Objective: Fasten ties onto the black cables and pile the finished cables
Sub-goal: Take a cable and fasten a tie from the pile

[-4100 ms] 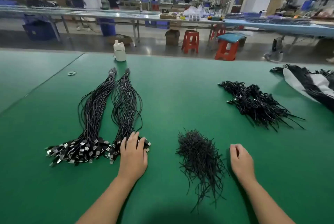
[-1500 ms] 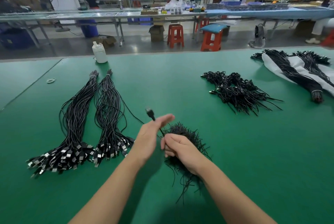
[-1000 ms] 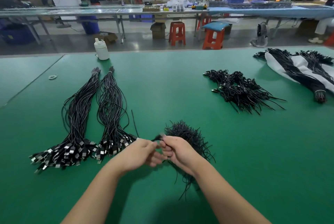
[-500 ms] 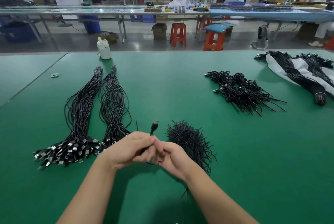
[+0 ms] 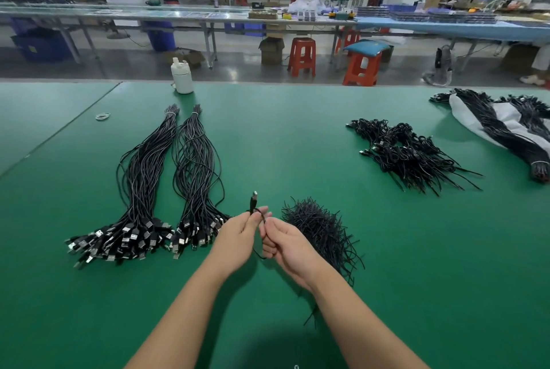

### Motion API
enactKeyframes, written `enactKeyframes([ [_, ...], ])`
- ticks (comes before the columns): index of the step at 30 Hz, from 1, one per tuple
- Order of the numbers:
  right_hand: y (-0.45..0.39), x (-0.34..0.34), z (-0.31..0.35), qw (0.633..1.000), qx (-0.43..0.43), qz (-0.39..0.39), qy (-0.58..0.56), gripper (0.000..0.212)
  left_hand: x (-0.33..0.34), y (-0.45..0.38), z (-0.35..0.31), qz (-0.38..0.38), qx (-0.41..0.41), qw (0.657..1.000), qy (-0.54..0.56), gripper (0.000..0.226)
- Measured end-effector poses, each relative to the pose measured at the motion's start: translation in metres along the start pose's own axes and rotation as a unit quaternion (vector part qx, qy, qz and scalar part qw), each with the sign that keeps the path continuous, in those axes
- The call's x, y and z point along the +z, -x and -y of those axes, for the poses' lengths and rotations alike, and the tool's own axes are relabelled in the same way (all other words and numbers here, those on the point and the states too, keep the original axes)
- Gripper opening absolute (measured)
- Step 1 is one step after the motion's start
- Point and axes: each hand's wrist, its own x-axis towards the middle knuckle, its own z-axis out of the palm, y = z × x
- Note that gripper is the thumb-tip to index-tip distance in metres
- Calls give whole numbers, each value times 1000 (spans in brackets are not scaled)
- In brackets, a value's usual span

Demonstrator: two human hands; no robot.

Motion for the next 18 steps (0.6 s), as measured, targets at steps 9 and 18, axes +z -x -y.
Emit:
enactKeyframes([
  [9, 3, 4, 3, 999, -1, 20, 36, 31, -1, 4, 0, 26, -15, 979, 203, 34],
  [18, 1, -6, 5, 990, 4, -4, -144, 31, -20, -9, 6, 25, 34, 996, 83, 31],
])
